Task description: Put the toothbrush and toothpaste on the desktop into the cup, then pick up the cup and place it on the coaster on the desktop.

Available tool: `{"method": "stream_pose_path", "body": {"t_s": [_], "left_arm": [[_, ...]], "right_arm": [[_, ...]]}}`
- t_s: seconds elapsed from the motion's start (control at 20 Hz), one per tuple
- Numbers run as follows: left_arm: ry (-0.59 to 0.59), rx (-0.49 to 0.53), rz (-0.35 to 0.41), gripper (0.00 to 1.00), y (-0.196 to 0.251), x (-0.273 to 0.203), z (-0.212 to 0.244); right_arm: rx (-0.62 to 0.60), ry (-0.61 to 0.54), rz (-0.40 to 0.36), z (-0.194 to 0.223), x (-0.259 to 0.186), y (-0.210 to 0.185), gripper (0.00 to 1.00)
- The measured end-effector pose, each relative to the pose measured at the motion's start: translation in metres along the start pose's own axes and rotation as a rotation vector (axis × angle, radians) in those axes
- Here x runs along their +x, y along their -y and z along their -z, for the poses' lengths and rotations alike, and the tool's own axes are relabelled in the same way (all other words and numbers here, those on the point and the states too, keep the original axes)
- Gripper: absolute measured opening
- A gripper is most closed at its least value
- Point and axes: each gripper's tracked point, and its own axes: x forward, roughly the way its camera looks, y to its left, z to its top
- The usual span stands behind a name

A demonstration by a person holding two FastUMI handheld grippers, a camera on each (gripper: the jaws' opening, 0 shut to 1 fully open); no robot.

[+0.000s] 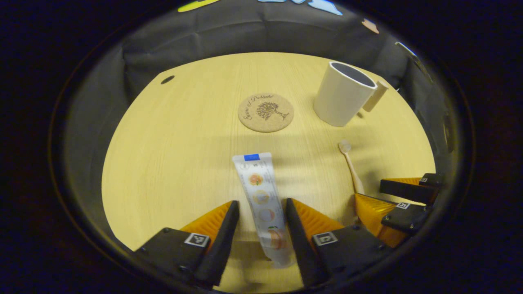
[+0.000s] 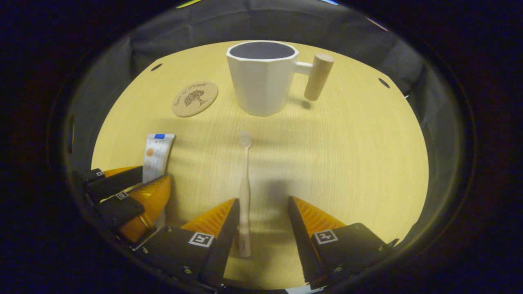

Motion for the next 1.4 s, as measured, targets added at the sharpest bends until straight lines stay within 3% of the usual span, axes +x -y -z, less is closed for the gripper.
{"method": "stream_pose_path", "body": {"t_s": [0.05,0.1,0.15,0.25,0.3,0.4,0.45,0.5,0.55,0.6,1.05,1.4], "left_arm": [[-0.002,0.001,0.004,0.66,0.001,-0.001,0.000],[-0.010,0.009,0.004,0.60,0.002,-0.001,0.000],[-0.008,0.017,0.012,0.60,0.003,0.001,0.000],[-0.016,0.021,0.009,0.45,0.005,0.002,-0.001],[-0.025,0.019,0.005,0.40,0.005,0.002,0.000],[-0.024,0.018,0.003,0.39,0.004,0.000,-0.001],[-0.013,0.011,-0.005,0.32,0.002,-0.004,-0.001],[-0.009,0.006,0.001,0.27,0.002,-0.001,-0.001],[0.021,0.005,0.005,0.27,0.000,-0.007,-0.006],[0.017,-0.003,0.008,0.18,0.000,0.000,-0.007],[0.110,-0.024,0.090,0.18,0.009,-0.021,-0.024],[0.206,-0.063,0.142,0.17,0.007,-0.060,-0.069]], "right_arm": [[0.004,-0.007,0.000,0.000,0.000,0.000,0.66],[0.015,-0.017,0.005,-0.001,-0.002,0.002,0.48],[0.029,-0.039,0.004,0.001,-0.003,0.002,0.37],[0.048,-0.053,0.006,-0.002,-0.003,0.006,0.33],[0.072,-0.095,0.005,0.001,-0.004,0.004,0.12],[0.078,-0.095,-0.002,-0.002,-0.004,0.007,0.10],[0.089,-0.099,-0.011,-0.002,-0.001,0.007,0.10],[0.092,-0.088,-0.021,-0.004,-0.005,0.008,0.02],[0.098,-0.099,-0.030,-0.002,-0.003,0.009,0.03],[0.107,-0.088,-0.038,-0.004,-0.001,0.010,0.02],[0.211,0.076,-0.084,-0.021,-0.040,0.022,0.02],[0.257,0.312,-0.126,-0.106,-0.104,0.031,0.02]]}}
